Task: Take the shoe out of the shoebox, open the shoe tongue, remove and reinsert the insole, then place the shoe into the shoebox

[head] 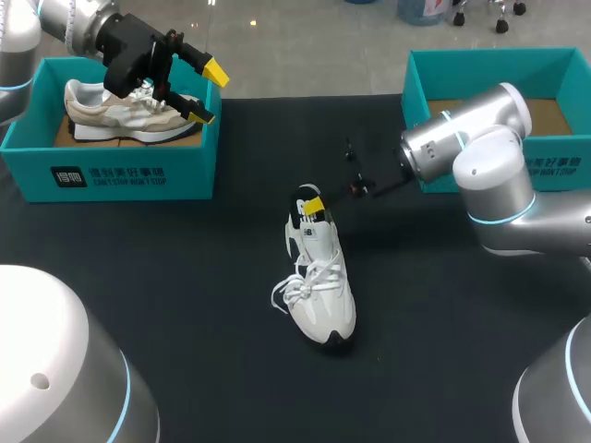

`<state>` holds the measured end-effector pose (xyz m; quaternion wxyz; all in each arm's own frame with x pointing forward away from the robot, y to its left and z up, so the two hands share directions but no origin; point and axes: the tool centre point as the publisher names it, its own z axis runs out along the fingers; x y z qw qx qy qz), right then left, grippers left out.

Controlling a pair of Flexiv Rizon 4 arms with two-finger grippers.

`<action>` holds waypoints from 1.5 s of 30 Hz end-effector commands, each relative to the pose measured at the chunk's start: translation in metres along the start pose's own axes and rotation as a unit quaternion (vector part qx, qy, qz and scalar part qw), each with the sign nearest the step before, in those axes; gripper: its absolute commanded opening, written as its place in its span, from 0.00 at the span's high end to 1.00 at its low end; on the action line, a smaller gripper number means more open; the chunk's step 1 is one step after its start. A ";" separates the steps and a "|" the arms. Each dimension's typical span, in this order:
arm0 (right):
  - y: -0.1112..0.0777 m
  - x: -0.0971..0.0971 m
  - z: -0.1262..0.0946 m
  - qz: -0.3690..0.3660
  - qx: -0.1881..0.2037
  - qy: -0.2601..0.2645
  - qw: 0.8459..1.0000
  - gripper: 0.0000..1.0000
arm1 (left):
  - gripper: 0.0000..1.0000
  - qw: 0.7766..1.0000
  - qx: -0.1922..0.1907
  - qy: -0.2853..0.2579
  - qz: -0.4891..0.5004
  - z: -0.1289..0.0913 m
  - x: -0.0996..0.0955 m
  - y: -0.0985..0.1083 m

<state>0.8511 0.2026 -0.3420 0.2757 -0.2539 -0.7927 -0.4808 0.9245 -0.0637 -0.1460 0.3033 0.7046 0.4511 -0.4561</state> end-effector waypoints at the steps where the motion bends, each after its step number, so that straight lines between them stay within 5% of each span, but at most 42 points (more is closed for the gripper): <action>1: -0.008 0.004 0.005 0.008 0.007 0.001 1.000 1.00 | 0.00 1.000 0.001 0.002 0.000 -0.001 0.000 0.000; 11: -0.023 0.007 0.012 0.028 0.011 0.006 1.000 0.99 | 0.00 1.000 0.001 0.002 0.000 -0.001 0.000 0.000; 15: -0.019 0.009 0.009 0.021 0.006 0.000 1.000 0.65 | 0.00 1.000 0.001 0.002 0.000 -0.001 0.000 0.000; 18: -0.015 0.012 0.006 0.014 0.006 -0.006 1.000 0.54 | 0.00 1.000 0.001 0.002 0.000 -0.001 0.000 0.000; 23: -0.009 0.023 0.002 0.002 0.008 -0.014 1.000 0.51 | 0.00 1.000 0.001 0.002 0.000 -0.001 0.000 0.000; 37: 0.000 0.032 -0.004 -0.015 0.005 -0.031 0.999 0.19 | 0.00 1.000 0.001 0.002 0.000 -0.001 0.000 0.000; 40: 0.003 0.032 -0.006 -0.019 0.001 -0.033 0.999 0.22 | 0.00 1.000 0.001 0.002 0.000 -0.001 0.000 0.000; 45: 0.005 0.027 -0.003 -0.020 0.001 -0.033 0.999 0.62 | 0.00 1.000 0.001 0.002 0.000 -0.001 0.000 0.000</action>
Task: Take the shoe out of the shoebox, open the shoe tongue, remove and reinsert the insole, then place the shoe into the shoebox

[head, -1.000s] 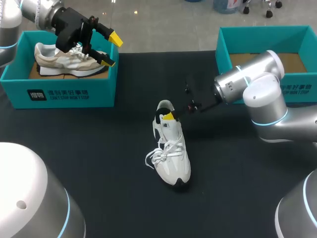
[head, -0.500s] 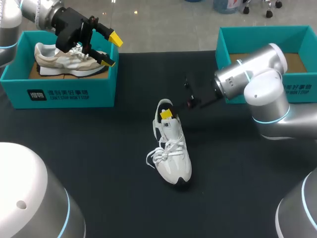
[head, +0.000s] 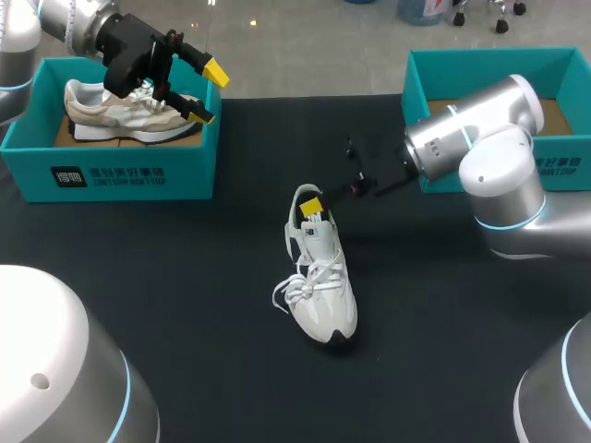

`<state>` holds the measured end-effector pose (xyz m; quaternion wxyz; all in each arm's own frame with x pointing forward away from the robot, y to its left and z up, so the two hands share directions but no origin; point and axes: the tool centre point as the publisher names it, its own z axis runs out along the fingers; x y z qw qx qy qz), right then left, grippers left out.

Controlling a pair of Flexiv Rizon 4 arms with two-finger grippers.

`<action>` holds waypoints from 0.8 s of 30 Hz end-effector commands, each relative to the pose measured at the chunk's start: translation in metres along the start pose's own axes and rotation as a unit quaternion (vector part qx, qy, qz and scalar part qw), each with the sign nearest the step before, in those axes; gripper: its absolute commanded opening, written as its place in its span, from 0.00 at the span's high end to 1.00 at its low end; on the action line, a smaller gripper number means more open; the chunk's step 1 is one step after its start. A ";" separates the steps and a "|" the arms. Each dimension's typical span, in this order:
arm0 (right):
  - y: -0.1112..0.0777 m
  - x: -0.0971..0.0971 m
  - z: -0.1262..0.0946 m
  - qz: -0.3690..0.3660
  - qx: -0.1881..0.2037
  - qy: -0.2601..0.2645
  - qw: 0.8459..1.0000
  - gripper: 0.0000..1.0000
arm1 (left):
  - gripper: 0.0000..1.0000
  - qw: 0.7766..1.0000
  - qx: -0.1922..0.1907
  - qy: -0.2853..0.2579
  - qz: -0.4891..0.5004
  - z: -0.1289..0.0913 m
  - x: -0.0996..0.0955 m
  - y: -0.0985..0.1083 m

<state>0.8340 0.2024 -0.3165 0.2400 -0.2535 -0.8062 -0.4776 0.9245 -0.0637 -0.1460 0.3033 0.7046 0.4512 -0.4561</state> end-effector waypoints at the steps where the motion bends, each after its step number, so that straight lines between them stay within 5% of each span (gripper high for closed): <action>1: 0.000 -0.003 0.005 0.000 0.002 -0.001 1.000 0.70 | 0.00 1.000 0.001 0.002 0.000 -0.001 0.000 0.000; 5: 0.001 -0.010 0.007 0.002 0.005 -0.004 1.000 0.99 | 0.00 1.000 0.001 0.002 0.000 -0.001 0.000 0.000; 24: 0.002 -0.021 0.021 0.004 0.032 0.004 0.999 1.00 | 0.00 1.000 0.001 0.002 0.000 -0.001 0.000 0.000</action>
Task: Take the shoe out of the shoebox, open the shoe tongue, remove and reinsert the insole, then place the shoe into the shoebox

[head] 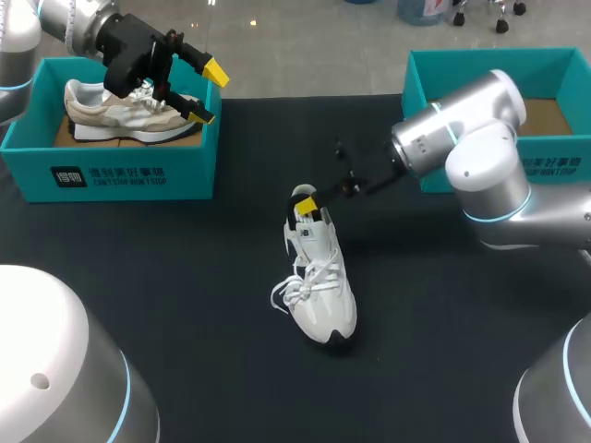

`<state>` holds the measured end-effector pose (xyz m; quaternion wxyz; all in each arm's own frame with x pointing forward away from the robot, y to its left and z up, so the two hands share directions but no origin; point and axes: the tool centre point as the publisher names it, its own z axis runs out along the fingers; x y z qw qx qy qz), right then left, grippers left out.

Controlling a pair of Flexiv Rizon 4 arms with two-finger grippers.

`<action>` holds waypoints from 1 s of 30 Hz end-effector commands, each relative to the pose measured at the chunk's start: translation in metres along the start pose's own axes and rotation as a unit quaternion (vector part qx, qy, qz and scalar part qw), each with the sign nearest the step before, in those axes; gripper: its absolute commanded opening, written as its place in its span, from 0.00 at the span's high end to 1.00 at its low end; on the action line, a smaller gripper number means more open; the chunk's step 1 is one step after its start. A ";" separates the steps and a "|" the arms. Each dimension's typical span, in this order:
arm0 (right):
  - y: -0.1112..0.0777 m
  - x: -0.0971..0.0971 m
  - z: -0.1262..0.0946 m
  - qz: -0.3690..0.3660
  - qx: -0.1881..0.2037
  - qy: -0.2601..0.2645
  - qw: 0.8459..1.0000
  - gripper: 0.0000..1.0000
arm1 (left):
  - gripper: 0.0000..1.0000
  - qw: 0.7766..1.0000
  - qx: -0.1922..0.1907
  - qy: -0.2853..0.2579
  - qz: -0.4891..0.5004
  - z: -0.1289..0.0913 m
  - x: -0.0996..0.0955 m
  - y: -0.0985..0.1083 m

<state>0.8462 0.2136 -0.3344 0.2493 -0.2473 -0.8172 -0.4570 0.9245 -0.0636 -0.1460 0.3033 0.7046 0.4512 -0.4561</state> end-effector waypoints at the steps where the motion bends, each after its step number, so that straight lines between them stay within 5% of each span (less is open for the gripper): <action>1: 0.000 -0.003 0.005 0.004 0.007 0.002 1.000 1.00 | 0.00 1.000 0.001 0.002 0.000 -0.001 0.000 0.000; 8: -0.003 -0.004 0.007 0.010 0.018 0.003 1.000 1.00 | 0.00 1.000 0.001 0.002 0.000 -0.001 0.000 0.000; 13: -0.001 -0.002 0.004 0.006 0.018 -0.003 1.000 0.55 | 0.00 1.000 0.001 0.002 0.000 -0.001 0.000 0.000; 24: 0.006 0.005 0.001 -0.008 0.020 -0.012 1.000 0.50 | 0.00 1.000 0.001 0.002 0.000 -0.001 0.000 0.000; 30: 0.009 0.009 -0.001 -0.015 0.020 -0.015 1.000 0.29 | 0.00 1.000 0.001 0.002 0.000 -0.001 0.000 0.000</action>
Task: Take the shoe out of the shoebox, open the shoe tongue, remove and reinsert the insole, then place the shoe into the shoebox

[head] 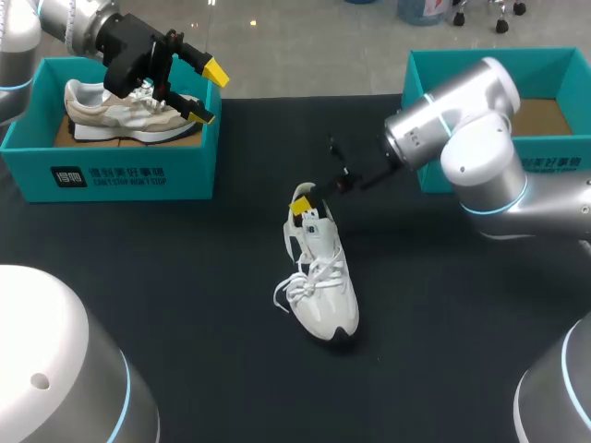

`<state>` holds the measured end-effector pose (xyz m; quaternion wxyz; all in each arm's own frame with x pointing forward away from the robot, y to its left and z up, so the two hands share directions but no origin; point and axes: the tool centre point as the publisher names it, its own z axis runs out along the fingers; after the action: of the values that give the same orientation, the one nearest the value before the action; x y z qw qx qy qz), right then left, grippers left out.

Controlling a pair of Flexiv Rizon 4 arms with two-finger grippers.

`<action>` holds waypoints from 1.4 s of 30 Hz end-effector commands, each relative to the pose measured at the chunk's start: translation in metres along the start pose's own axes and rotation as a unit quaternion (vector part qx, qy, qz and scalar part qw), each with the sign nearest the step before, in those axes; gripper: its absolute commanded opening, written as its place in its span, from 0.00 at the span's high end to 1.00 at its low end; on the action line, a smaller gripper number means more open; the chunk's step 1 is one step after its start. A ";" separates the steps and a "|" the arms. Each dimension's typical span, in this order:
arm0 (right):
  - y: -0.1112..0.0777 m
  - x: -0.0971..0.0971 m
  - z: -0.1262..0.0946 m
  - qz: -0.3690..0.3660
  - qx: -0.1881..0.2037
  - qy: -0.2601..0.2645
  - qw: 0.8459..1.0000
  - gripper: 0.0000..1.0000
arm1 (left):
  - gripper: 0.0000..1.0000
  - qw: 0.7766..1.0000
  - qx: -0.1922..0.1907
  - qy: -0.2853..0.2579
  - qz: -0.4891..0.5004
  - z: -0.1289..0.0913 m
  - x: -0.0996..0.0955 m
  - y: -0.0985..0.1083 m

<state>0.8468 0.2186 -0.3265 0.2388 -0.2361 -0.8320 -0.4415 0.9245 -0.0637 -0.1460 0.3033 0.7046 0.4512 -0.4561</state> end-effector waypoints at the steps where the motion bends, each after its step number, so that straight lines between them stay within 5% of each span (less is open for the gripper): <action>1: 0.002 0.004 -0.002 -0.002 -0.001 -0.006 1.000 0.28 | 0.00 1.000 0.001 0.002 0.000 -0.001 0.000 0.000; 12: 0.018 0.011 -0.011 -0.021 -0.015 -0.026 0.999 0.19 | 0.00 1.000 0.001 0.002 0.000 -0.001 0.000 0.000; 23: 0.028 0.013 -0.027 0.000 -0.046 -0.096 0.994 0.27 | 0.00 1.000 0.001 0.002 0.000 -0.001 0.000 0.000; 25: 0.028 0.013 -0.029 0.001 -0.052 -0.101 0.994 0.33 | 0.00 1.000 0.001 0.002 0.000 -0.001 0.000 0.000; 27: 0.028 0.014 -0.031 0.007 -0.053 -0.110 0.992 0.51 | 0.00 1.000 0.001 0.002 0.000 -0.001 0.000 0.000; 29: 0.025 0.013 -0.033 0.018 -0.053 -0.125 0.991 0.60 | 0.00 1.000 0.001 0.002 0.000 -0.001 0.000 0.000; 32: 0.022 0.011 -0.037 0.038 -0.036 -0.170 0.984 1.00 | 0.00 1.000 0.001 0.002 0.000 -0.001 0.000 0.000; 37: 0.022 0.012 -0.042 0.053 -0.006 -0.240 0.969 1.00 | 0.00 1.000 0.001 0.002 0.000 -0.001 0.000 0.000; 42: 0.023 0.013 -0.044 0.052 -0.013 -0.237 0.970 1.00 | 0.00 1.000 0.001 0.002 0.000 -0.001 0.000 0.000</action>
<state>0.8608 0.1941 -0.2862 0.0833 -0.3652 -0.8411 -0.3902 0.9245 -0.0637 -0.1459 0.3033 0.7046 0.4511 -0.4561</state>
